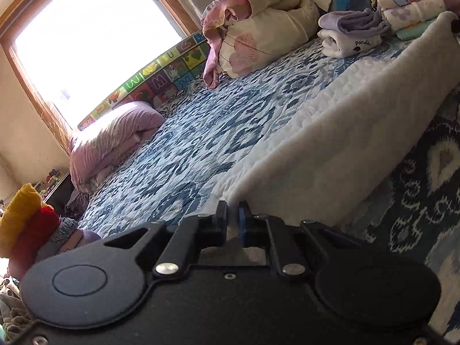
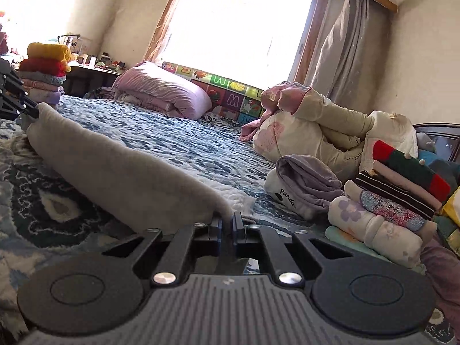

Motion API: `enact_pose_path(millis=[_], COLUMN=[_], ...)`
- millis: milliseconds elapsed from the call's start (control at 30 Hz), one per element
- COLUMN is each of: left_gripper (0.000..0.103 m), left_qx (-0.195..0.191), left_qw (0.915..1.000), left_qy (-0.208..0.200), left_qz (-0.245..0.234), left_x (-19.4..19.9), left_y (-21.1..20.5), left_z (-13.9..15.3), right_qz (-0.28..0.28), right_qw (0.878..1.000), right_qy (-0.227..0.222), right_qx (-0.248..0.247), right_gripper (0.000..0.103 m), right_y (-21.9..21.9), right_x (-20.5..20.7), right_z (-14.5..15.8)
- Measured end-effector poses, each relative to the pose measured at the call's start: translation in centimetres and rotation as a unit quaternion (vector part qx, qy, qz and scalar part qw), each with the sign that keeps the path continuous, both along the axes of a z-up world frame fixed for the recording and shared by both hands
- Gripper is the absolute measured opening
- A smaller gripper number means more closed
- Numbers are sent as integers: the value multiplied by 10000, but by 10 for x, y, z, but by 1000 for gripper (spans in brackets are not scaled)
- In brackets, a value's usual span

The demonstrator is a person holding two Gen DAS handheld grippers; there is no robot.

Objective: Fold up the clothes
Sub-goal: 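Grasp the side edge of the white garment with both tools, then lift the held edge with both tools and fold it over the garment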

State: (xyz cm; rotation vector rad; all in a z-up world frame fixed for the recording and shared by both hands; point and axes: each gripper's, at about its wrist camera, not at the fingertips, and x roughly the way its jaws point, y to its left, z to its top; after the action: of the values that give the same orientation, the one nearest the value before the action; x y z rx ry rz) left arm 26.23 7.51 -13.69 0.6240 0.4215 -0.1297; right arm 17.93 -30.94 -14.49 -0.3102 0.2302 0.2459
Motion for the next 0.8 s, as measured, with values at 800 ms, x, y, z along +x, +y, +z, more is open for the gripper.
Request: enact_pose_path(millis=[800], left_gripper=[7], left_qx=[-272], left_qw=[9987], left_qy=[268], left_qz=[345], left_x=[125], left_y=[4], left_z=[-3], right_qz=[-501], right_qw=[9908], right_qy=[798], right_qx=[969], right_gripper=[7], right_y=[-2], right_x=[204], right_z=[-2])
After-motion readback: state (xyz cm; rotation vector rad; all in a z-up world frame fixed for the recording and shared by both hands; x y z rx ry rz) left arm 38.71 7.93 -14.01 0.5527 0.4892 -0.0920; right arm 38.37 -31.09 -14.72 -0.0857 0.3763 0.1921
